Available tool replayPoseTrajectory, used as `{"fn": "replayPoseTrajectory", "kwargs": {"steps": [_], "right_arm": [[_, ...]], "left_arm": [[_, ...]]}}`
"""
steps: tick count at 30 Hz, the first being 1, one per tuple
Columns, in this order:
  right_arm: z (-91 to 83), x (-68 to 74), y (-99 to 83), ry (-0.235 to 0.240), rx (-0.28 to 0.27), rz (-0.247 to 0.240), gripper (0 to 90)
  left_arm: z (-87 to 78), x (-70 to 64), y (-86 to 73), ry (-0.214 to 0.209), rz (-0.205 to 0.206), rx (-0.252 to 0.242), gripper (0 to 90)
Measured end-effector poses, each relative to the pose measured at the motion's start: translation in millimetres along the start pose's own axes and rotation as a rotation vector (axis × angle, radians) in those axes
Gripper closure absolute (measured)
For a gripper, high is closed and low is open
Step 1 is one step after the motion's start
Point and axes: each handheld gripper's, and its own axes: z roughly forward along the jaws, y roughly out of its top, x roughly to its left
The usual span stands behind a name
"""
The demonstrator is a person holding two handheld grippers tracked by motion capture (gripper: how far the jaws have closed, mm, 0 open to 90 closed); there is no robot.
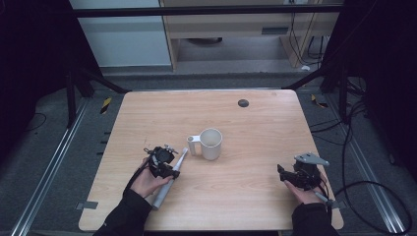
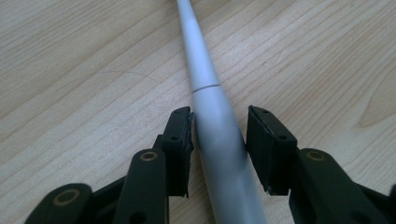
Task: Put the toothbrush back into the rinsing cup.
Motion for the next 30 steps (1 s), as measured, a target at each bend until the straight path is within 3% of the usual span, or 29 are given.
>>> {"fn": "replayPoseTrajectory", "kwargs": {"steps": [15, 30], "right_arm": [[0.5, 0.1, 0.1, 0.003, 0.005, 0.002, 26.4], [0.3, 0.2, 0.0, 0.004, 0.007, 0.001, 26.4]], "left_arm": [[4.3, -0.4, 1.1, -0.017, -0.002, 0.022, 64.4], [4.6, -0.7, 2.8, -0.009, -0.008, 0.037, 67.1]]}}
